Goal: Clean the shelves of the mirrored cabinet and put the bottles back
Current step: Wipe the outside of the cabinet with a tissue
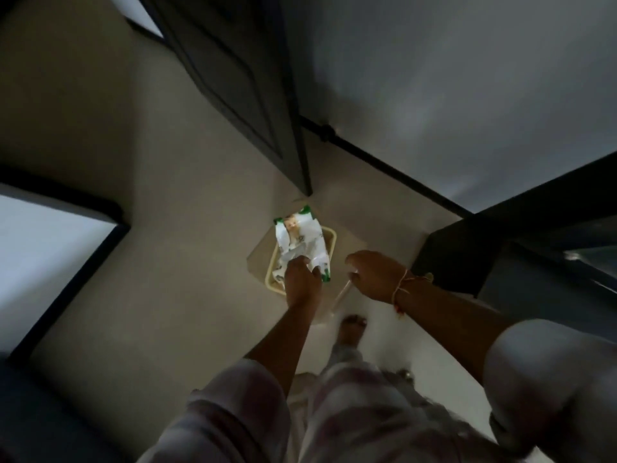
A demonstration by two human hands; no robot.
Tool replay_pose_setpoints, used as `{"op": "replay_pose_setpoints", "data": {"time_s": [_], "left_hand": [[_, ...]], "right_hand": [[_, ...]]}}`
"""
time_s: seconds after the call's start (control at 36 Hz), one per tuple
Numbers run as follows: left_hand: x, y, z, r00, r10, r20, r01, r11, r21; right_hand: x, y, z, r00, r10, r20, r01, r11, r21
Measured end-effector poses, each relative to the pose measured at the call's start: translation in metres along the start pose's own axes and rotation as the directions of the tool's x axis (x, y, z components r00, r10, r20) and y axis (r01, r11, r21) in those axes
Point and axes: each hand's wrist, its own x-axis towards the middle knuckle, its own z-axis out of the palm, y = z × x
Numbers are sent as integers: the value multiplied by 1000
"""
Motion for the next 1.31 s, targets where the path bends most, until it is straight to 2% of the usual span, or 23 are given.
{"op": "replay_pose_setpoints", "data": {"time_s": [0.17,0.31,0.44,0.58,0.67,0.75,0.86,1.03,1.11,1.22,1.31], "left_hand": [[24,-44,8,984,-178,28,177,984,19],[31,-55,18,982,-191,6,191,981,-23],[40,-47,20,990,-132,-46,135,987,85],[40,-38,13,973,-159,-167,163,987,10],[37,-30,6,954,-224,-200,194,968,-158],[33,-25,-1,951,-228,-209,172,952,-255],[31,-21,-8,940,-311,-140,236,889,-392],[41,-31,-5,903,-429,-8,376,800,-467],[38,-26,-8,890,-454,52,387,688,-613],[28,-12,-14,918,-393,59,325,656,-681],[16,3,-16,948,-288,137,296,638,-711]], "right_hand": [[6,-6,21,996,10,94,-11,1000,8],[4,6,29,992,46,114,-48,999,14],[2,16,29,991,63,121,-68,997,37],[2,18,22,992,72,101,-79,995,60],[2,16,15,993,76,85,-82,994,76],[1,13,11,995,78,69,-84,992,90],[-2,11,9,996,84,35,-87,989,117],[-9,11,12,995,86,42,-91,986,137],[-13,13,12,995,92,33,-97,979,178],[-14,12,11,992,127,26,-129,959,254],[-13,10,7,983,182,29,-179,898,402]]}}
